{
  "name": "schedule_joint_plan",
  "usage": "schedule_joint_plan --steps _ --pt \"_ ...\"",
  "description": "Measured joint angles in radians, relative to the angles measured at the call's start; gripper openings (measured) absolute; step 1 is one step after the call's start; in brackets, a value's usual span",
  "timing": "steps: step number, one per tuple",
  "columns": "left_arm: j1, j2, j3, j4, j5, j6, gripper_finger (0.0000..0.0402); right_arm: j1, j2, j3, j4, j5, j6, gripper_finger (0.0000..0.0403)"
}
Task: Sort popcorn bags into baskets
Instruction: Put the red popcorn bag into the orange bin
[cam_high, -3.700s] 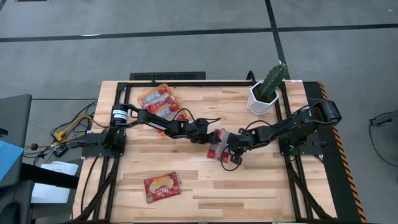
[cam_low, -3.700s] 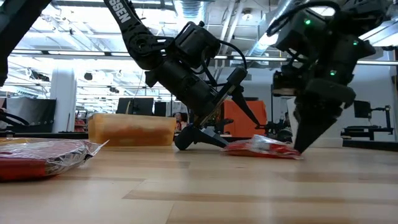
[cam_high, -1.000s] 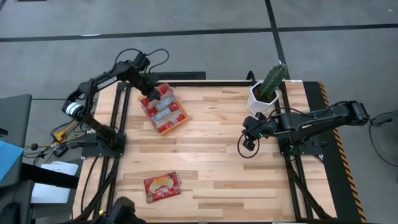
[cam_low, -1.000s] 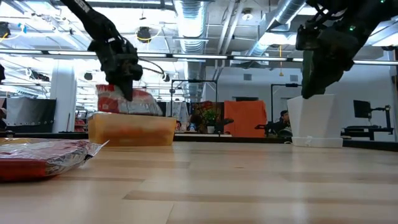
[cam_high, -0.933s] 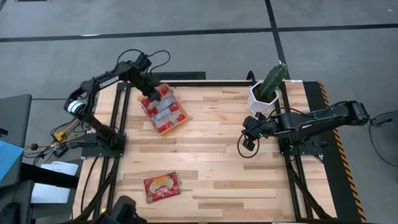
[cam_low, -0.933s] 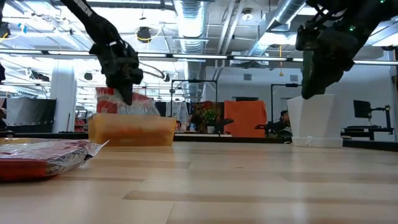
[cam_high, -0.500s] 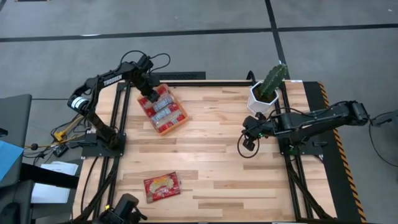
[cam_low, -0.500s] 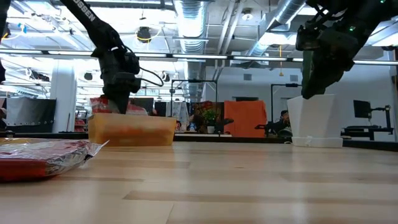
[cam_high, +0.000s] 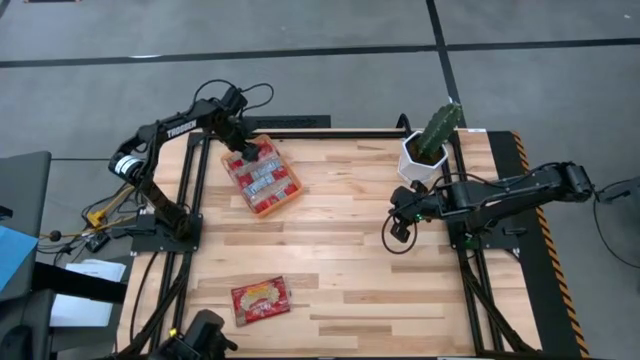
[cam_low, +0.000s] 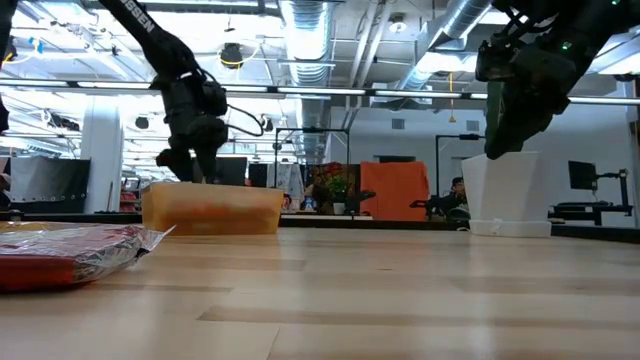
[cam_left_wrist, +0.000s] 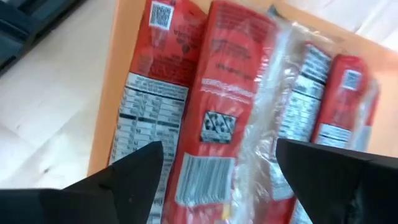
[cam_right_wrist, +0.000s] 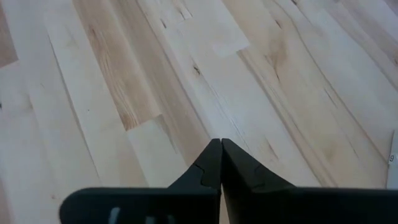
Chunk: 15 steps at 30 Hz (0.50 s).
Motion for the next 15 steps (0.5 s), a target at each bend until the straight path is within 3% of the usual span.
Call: schedule_joint_plan --steps 6,9,15 --pt "-0.009 0.0 0.198 -0.231 -0.007 0.044 0.0299 0.0 0.0 0.0 0.0 0.0 -0.008 0.0032" --pt "-0.052 -0.033 0.27 -0.34 0.047 0.041 0.0298 0.0 0.0 0.0 0.0 0.0 -0.008 0.0039" --pt "-0.335 -0.194 0.186 -0.402 0.078 -0.023 0.0297 0.001 0.0 0.0 0.0 0.0 -0.008 0.0038"
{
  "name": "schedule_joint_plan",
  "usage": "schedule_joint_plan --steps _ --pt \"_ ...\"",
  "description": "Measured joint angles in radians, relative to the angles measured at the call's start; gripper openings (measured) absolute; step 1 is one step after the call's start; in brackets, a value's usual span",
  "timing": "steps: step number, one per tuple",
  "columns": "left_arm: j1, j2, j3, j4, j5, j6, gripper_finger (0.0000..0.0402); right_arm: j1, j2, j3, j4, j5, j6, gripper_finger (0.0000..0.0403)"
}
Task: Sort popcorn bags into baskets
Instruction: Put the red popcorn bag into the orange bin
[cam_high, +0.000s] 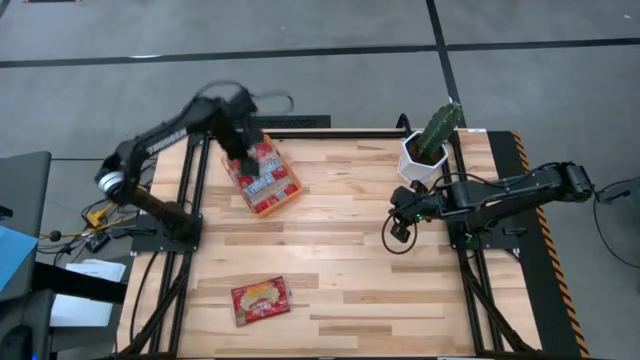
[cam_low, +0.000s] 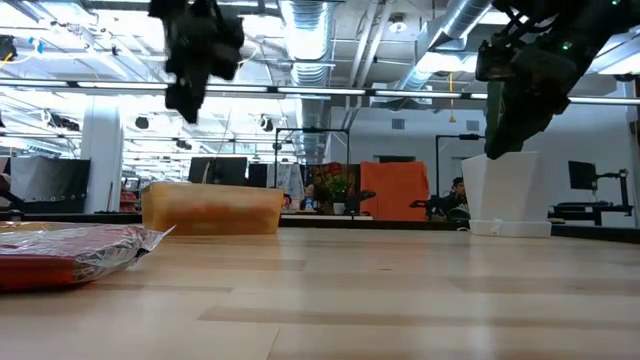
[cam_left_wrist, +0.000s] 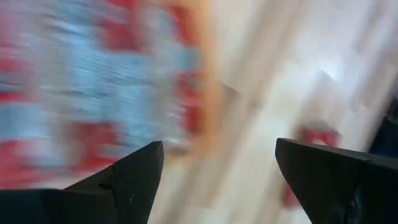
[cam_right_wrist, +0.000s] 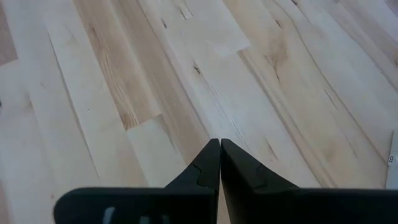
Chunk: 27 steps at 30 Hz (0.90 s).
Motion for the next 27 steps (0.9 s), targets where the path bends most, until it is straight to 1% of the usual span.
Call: schedule_joint_plan --steps 3,6,9,13,19,25,27 --pt "-0.19 -0.099 -0.111 0.045 0.027 -0.14 0.0297 0.013 0.0 0.0 0.0 0.0 -0.001 0.0036" --pt "-0.399 -0.197 -0.255 0.172 0.025 -0.343 0.0297 0.034 0.0 0.0 0.0 0.0 -0.003 0.0037" --pt "-0.589 -0.272 -0.395 0.35 -0.015 -0.55 0.0297 0.057 0.0 0.0 0.0 0.0 -0.016 0.004" --pt "-0.787 -0.304 -0.529 0.539 -0.11 -0.759 0.0297 0.076 0.0 0.0 0.0 0.0 -0.019 0.0042" --pt "-0.969 -0.305 -0.631 0.645 -0.2 -0.893 0.0297 0.084 0.0 0.0 0.0 0.0 -0.019 0.0042" --pt "-1.069 -0.29 -0.705 0.748 -0.268 -0.988 0.0297 0.083 0.0 0.0 0.0 0.0 -0.018 0.0042" --pt "-1.088 -0.279 -0.728 0.798 -0.27 -1.007 0.0297 0.084 0.0 0.0 0.0 0.0 -0.016 0.0042"
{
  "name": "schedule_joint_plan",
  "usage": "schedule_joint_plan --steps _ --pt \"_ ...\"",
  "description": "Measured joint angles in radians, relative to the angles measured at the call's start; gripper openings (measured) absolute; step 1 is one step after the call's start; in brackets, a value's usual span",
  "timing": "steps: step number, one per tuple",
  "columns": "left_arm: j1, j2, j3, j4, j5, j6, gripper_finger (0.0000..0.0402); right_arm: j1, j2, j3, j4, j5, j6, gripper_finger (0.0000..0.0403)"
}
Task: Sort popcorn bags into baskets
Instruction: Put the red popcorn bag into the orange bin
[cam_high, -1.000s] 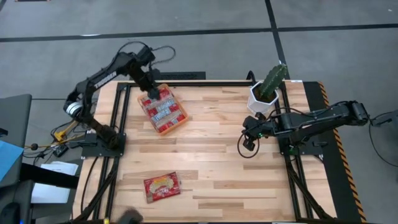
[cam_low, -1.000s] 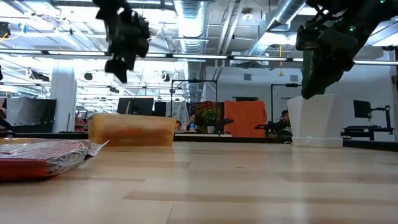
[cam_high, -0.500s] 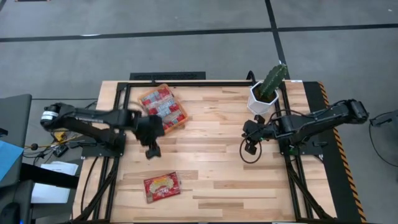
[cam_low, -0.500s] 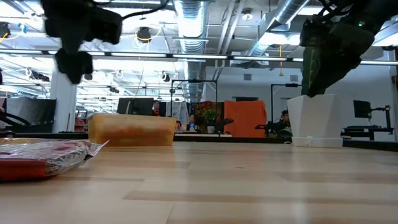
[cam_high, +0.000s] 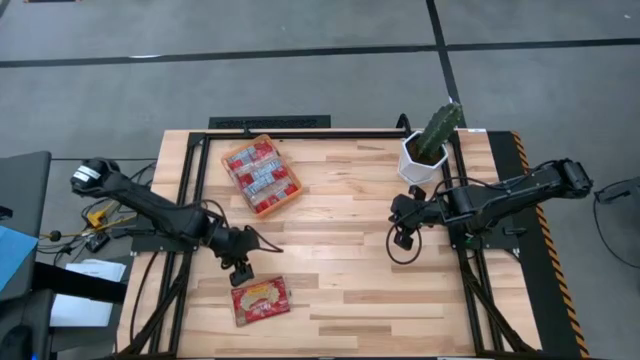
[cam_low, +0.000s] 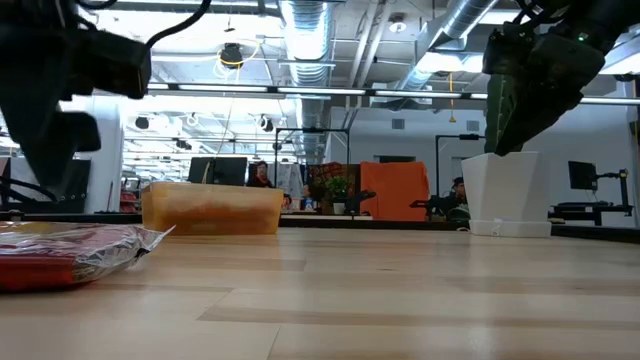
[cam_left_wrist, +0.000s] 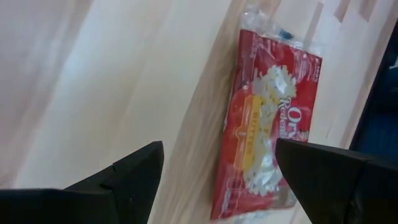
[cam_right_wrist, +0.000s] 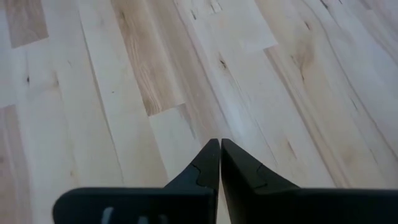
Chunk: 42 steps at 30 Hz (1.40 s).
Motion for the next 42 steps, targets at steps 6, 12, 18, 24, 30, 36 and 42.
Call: schedule_joint_plan --steps 6,12,18,24,30,36,42 --pt "-0.035 0.081 -0.023 0.115 0.002 -0.01 0.0297 0.0 0.0 0.0 -0.006 -0.015 0.009 0.0042" --pt "-0.064 0.201 -0.023 0.203 0.021 0.008 0.0304 0.0 0.0 0.0 -0.008 -0.026 0.016 0.0042" --pt "-0.071 0.334 -0.018 0.323 0.102 0.035 0.0311 0.001 0.0 0.0 -0.007 -0.027 0.025 0.0042" --pt "-0.071 0.444 -0.014 0.425 0.209 0.063 0.0294 0.001 0.0 0.0 -0.007 -0.027 0.027 0.0042" --pt "-0.071 0.478 -0.011 0.426 0.177 0.079 0.0215 0.001 0.0 0.0 -0.007 -0.027 0.041 0.0042" --pt "-0.071 0.482 -0.016 0.416 0.144 0.103 0.0092 0.001 0.0 0.0 -0.007 -0.026 0.043 0.0042" --pt "-0.071 0.492 -0.018 0.45 0.156 0.058 0.0011 0.001 0.0 0.0 -0.007 -0.026 0.043 0.0042"
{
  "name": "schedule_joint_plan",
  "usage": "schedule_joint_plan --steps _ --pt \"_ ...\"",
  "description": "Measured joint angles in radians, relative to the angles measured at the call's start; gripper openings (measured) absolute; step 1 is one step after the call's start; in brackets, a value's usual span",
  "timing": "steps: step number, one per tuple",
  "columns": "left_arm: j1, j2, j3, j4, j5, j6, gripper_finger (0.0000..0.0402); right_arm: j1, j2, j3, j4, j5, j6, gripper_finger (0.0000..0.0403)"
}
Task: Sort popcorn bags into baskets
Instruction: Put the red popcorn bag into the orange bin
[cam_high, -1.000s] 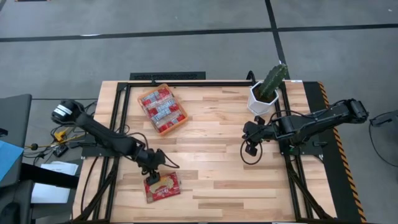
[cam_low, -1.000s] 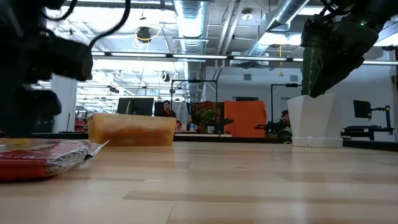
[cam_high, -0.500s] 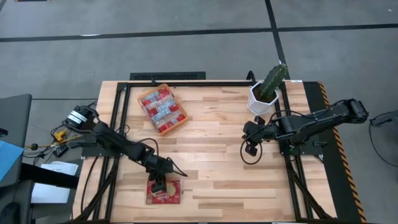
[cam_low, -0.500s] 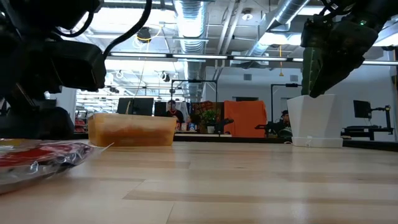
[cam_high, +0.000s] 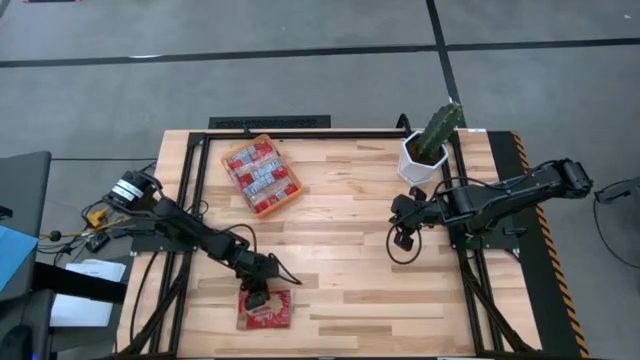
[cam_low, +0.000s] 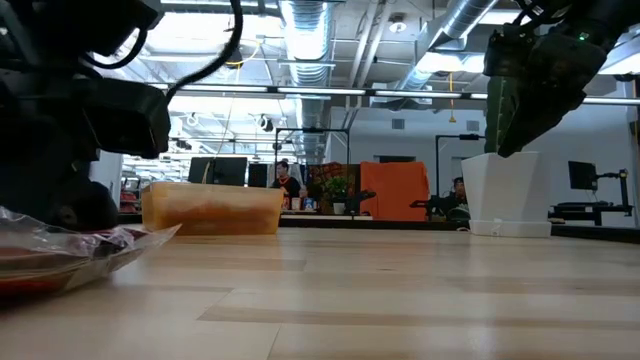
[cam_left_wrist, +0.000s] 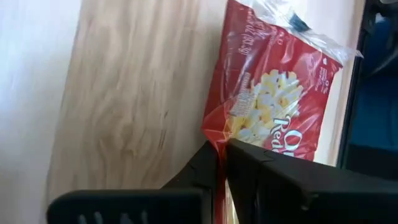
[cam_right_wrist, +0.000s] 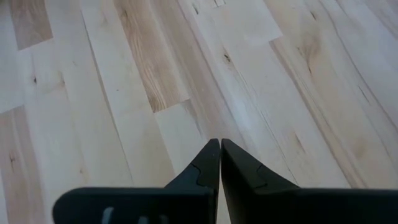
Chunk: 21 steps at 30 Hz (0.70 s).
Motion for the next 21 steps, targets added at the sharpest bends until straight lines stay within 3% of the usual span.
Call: schedule_joint_plan --steps 8,21 --pt "0.06 -0.078 0.057 -0.051 0.017 -0.104 0.0002 0.0 0.0 0.0 0.0 0.004 -0.003 0.0042" --pt "0.227 -0.328 0.076 -0.121 -0.089 -0.174 0.0 0.0 0.0 0.0 0.002 0.004 -0.017 0.0042"
